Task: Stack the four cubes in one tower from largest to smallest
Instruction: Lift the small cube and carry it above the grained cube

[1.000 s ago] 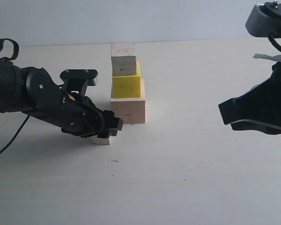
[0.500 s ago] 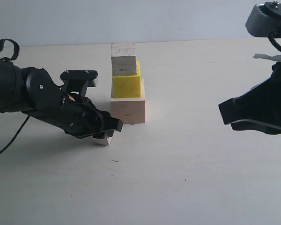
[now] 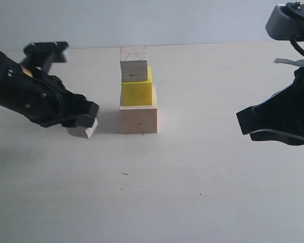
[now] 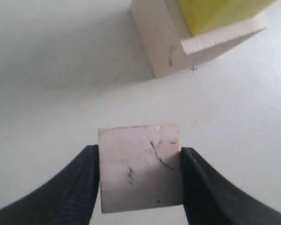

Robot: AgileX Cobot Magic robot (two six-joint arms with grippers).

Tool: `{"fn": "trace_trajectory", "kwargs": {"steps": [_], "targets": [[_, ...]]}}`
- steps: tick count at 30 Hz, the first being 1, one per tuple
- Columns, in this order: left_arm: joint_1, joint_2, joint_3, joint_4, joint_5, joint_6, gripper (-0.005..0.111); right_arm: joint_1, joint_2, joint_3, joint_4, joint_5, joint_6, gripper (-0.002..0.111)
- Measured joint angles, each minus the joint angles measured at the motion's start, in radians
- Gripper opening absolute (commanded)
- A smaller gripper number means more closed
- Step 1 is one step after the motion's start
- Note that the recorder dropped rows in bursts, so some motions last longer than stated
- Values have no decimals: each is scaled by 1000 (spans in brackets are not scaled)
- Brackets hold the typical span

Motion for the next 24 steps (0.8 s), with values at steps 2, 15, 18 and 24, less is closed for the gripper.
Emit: {"fn": "trace_trajectory", "kwargs": {"steps": [2,15,18,24], "targets": [[42,-67,0,2,17,2,0,0,0,0,0,0,0,0],[143,-216,-293,-162,305,411,0,0,0,0,0,-15,-25,0],[143,-159,-435,-133,414,429,0,0,0,0,0,-16,-25,0],[143,-8,-672,-113,637,537,0,0,0,0,0,4,-35,0]]}}
